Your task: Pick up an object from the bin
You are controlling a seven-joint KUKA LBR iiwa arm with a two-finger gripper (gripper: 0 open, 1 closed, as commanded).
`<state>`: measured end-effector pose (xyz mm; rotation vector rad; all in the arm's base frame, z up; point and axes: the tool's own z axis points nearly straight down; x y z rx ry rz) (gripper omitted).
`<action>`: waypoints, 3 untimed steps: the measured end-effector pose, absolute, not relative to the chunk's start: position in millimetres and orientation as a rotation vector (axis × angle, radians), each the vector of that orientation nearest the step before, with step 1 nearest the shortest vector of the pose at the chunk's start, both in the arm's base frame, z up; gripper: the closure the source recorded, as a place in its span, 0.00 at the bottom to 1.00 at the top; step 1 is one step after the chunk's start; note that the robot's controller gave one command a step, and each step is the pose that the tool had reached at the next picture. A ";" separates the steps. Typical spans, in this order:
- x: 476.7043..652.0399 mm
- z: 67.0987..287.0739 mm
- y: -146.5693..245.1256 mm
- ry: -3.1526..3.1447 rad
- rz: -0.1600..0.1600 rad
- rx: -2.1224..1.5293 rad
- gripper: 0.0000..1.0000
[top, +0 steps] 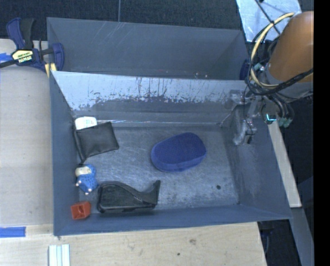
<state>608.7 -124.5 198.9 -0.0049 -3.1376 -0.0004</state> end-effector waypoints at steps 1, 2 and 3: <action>586.2 66.8 -35.5 -3.138 -0.002 0.092 0.00; 589.3 72.6 -37.9 -3.147 0.000 0.090 1.00; 560.8 190.3 -22.7 -3.149 0.001 0.136 1.00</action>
Offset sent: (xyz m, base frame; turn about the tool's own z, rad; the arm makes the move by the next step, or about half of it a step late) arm -0.0216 0.0867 -0.1289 -0.0584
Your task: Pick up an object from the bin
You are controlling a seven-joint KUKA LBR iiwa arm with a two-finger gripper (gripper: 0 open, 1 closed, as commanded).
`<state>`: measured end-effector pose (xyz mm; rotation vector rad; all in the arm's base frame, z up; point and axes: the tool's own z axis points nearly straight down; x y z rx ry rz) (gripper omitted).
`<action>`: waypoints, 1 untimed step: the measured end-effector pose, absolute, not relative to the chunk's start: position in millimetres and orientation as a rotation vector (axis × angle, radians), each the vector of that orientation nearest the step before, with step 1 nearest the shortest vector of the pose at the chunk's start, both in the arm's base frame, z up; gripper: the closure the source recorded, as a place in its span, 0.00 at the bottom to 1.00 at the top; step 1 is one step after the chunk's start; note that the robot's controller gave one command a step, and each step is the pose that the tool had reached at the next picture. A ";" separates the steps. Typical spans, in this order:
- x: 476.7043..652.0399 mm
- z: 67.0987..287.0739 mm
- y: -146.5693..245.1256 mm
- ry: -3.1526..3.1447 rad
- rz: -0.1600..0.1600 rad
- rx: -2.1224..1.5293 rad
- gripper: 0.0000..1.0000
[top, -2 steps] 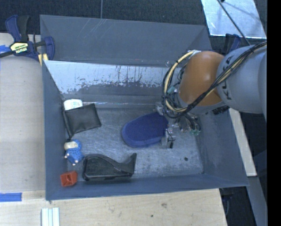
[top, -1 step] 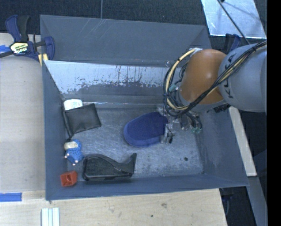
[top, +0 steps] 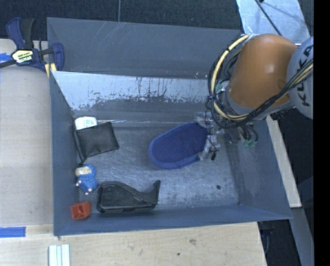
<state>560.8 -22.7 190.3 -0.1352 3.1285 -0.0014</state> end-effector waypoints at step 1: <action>561.4 306.0 -23.8 3.125 -0.003 -0.148 1.00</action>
Offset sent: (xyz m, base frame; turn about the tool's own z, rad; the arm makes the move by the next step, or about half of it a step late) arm -0.0017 -0.0006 0.1104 -0.0098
